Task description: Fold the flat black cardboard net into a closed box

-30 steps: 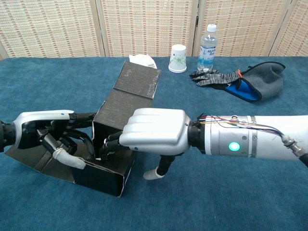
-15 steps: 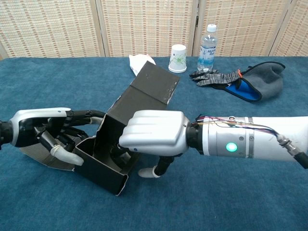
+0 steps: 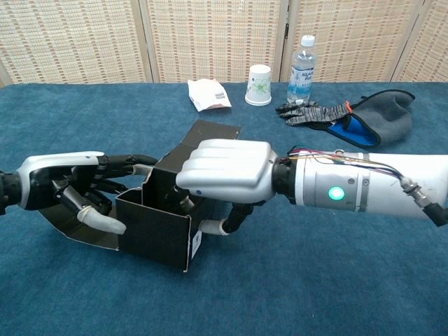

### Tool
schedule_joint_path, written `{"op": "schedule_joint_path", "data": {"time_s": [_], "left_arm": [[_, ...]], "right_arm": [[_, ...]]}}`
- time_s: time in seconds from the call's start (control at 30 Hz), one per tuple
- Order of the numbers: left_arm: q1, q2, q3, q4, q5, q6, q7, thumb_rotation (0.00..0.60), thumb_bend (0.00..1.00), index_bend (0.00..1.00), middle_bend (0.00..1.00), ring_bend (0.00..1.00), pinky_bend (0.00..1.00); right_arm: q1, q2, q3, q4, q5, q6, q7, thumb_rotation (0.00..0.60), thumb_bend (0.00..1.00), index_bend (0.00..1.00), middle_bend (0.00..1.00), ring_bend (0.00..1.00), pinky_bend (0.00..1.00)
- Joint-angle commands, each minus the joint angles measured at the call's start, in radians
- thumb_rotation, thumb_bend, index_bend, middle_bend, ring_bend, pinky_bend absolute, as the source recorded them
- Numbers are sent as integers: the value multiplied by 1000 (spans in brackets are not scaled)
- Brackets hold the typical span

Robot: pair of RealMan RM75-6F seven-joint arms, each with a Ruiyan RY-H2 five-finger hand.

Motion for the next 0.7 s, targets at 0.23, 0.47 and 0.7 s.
{"op": "schedule_joint_path", "data": {"time_s": [0.23,0.47,0.7], "left_arm": [[20,-17,-33,-16,-37,24,111,600,113,0,0,368,710],[31,-49,-51,-10,-70,17,204,600,113,0,0,368,710],[56,-67,-80,-18,-110,41,309,600,113,0,0,277,608]], "right_arm": [[34,61,-7,15,-60,-5,-101,600,388,773,663,795,1000],[-2,85,9,5,-7,-53,-297,600,333,327,242,661,992],[-79,104,50,-61,100,-47,-434,600,200,62,47,593,918]]}}
